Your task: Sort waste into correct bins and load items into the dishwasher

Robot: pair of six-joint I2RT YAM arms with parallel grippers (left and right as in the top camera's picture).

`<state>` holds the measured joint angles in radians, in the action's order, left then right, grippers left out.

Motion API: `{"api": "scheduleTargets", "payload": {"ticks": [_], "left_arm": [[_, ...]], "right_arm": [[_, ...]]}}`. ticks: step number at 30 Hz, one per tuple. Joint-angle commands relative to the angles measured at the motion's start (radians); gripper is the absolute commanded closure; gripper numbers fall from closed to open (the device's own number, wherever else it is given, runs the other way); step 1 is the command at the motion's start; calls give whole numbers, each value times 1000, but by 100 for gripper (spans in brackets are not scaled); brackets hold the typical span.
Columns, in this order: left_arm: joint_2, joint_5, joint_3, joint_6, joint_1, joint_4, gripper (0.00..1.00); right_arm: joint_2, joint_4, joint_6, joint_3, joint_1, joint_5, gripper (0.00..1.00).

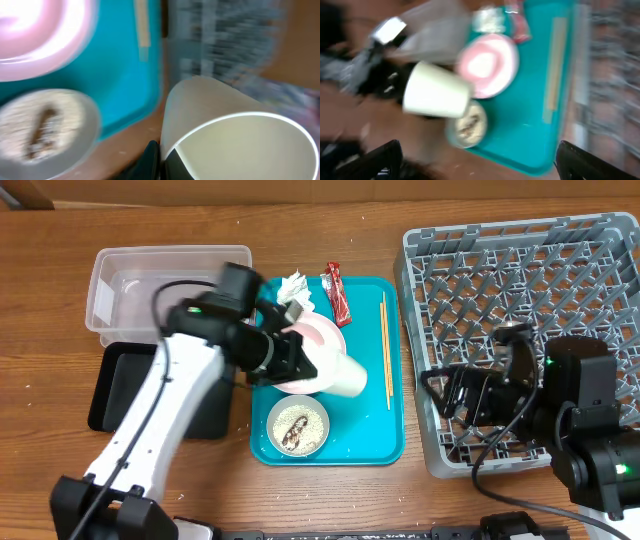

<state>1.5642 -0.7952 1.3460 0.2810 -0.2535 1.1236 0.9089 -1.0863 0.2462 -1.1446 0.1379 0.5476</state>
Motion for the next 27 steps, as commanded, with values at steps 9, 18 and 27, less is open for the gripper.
{"api": "scheduleTargets", "payload": {"ticks": [9,18,27], "left_arm": [[-3,-674,12,-268,34,31,96],[-3,-665,12,-267,14,33,96],[-3,-669,12,-286,9,58,96]], "right_arm": [[103,130,-119,-27,167,398,14],[147,299,-113,-27,295,415,32],[146,398,-74,-27,277,388,14]]}}
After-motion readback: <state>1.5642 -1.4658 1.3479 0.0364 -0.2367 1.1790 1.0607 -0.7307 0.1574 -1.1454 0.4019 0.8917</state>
